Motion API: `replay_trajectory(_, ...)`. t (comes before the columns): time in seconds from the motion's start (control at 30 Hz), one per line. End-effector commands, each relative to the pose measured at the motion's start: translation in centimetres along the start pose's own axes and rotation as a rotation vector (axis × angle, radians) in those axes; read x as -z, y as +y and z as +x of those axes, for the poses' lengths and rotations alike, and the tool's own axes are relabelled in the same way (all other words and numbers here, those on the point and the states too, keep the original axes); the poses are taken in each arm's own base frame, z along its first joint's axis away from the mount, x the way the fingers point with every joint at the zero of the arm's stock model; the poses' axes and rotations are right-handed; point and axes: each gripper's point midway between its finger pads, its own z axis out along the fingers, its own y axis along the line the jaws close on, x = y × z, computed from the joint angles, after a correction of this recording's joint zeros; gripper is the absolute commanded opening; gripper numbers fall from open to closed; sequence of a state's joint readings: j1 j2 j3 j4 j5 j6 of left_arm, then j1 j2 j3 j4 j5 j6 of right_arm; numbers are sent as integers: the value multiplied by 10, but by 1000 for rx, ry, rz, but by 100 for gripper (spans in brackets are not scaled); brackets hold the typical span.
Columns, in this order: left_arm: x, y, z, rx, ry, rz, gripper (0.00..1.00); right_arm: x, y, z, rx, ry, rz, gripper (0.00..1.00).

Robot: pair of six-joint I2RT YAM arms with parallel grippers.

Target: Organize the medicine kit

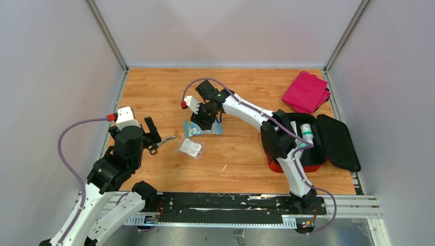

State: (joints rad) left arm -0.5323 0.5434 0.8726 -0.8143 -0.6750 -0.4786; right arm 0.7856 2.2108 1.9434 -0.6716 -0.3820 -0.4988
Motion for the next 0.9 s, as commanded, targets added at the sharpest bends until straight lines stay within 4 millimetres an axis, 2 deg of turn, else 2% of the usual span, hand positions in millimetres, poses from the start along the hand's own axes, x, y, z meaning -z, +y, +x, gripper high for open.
replay_trajectory(0.0, 3, 13, -6, -7, -21, -59, 96, -16, 26, -5, 143, 43, -72, 56)
replay_trajectory(0.1, 3, 12, -6, -8, -19, -55, 96, -27, 34, -3, 168, 68, -84, 54)
replay_trajectory(0.23, 3, 11, -6, -11, -17, -51, 96, -38, 34, 6, 190, 113, -66, 54)
replay_trajectory(0.43, 1, 10, -4, -17, -9, -50, 97, -49, 16, 22, 216, 180, 23, 52)
replay_trajectory(0.57, 1, 10, -4, -19, -7, -49, 97, -52, 10, 24, 223, 191, 50, 50)
replay_trajectory(0.67, 1, 9, -4, -21, -5, -48, 97, -56, 10, 25, 220, 194, 52, 45)
replay_trajectory(0.87, 0, 8, -3, -22, -1, -46, 97, -59, 5, 28, 203, 208, 88, 29)
